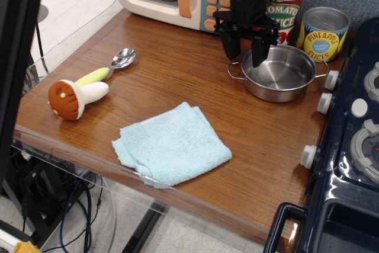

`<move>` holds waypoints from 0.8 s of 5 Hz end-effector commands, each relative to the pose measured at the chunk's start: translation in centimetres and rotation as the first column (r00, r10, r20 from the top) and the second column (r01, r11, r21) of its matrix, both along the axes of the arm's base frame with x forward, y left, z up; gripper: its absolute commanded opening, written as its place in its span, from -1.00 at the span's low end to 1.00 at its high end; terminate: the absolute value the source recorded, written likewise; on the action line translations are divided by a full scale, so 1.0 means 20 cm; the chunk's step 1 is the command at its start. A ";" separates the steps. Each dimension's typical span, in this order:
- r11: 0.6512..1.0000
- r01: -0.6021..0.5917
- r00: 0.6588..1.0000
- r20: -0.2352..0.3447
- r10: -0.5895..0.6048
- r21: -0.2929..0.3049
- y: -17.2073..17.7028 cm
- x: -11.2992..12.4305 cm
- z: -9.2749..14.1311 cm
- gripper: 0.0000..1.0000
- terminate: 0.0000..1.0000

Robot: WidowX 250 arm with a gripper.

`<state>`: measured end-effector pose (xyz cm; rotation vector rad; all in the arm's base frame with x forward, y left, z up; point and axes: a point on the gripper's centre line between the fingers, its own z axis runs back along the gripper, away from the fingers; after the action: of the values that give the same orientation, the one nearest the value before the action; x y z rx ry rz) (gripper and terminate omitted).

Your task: Move pot to just right of spoon.

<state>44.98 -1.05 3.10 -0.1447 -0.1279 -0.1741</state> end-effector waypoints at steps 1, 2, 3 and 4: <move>0.999 0.039 0.997 0.062 -0.039 0.014 -0.04 -0.01 0.10 -1.00 -1.00; 0.999 0.041 0.997 0.062 -0.042 0.026 -0.04 -0.02 0.09 -1.00 -1.00; 0.998 0.052 0.997 0.055 -0.054 0.036 -0.03 -0.05 0.09 -1.00 -1.00; 0.998 0.068 0.994 0.079 -0.070 0.017 -0.03 -0.07 0.15 -1.00 -1.00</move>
<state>42.80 -1.72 2.43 -0.1459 -0.1092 -0.2401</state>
